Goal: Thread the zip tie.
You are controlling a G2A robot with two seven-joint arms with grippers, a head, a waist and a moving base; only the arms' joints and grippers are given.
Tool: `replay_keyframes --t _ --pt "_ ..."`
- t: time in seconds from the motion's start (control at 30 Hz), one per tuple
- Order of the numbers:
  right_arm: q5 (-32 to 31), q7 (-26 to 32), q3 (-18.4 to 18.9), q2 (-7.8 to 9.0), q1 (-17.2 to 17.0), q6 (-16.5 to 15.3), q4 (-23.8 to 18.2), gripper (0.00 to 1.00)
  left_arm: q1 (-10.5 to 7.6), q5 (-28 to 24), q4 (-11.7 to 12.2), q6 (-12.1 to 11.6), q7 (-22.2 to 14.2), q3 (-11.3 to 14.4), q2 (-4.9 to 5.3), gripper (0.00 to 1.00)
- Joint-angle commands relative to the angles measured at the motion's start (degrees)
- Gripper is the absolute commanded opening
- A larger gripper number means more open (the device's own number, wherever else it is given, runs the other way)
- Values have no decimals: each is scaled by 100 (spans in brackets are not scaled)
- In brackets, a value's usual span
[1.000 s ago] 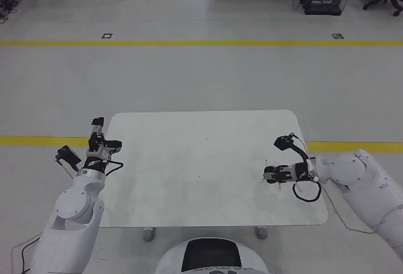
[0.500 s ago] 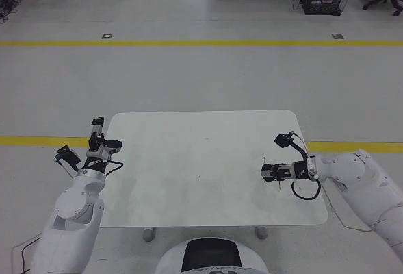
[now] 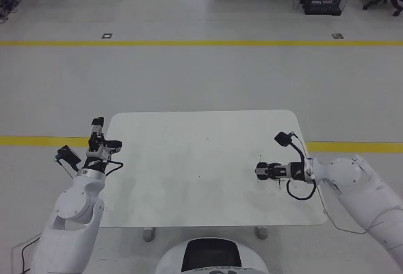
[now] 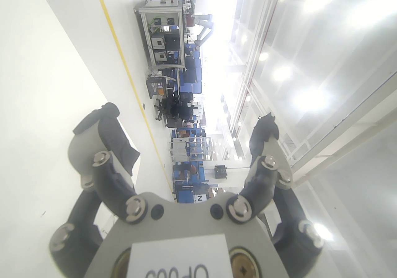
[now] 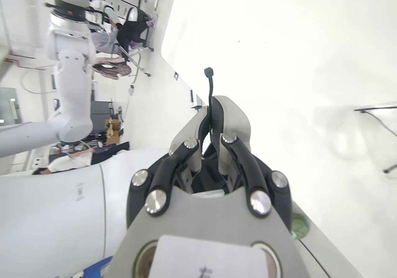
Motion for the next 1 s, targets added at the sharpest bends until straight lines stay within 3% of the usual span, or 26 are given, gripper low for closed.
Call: replay_keyframes --t 0.0,0.1,0.43,0.57,0.7,0.83,0.87,0.97 --pt "231 -35 -49 -34 -5 25 55 0 0 0 0 0 0 0 0 100" --pt "687 -102 -70 -83 -52 -96 185 0 0 0 0 0 0 0 0 100" --pt "701 -91 -68 -85 -51 -110 201 0 0 0 0 0 0 0 0 100" --pt "670 -396 -138 -132 -103 30 125 0 -3 85 3 -65 -97 44 -3 100" --pt "1045 -736 -193 -213 -132 139 169 0 76 805 -56 -330 -302 192 9 100" --pt "1428 -922 -256 -299 -76 311 271 0 149 1935 -129 -540 -459 544 22 100" --pt "1609 -923 -285 -329 -68 355 285 0 166 2195 -152 -682 -567 651 26 100" --pt "1635 -918 -287 -334 -60 360 294 0 168 2242 -150 -719 -565 663 26 100"
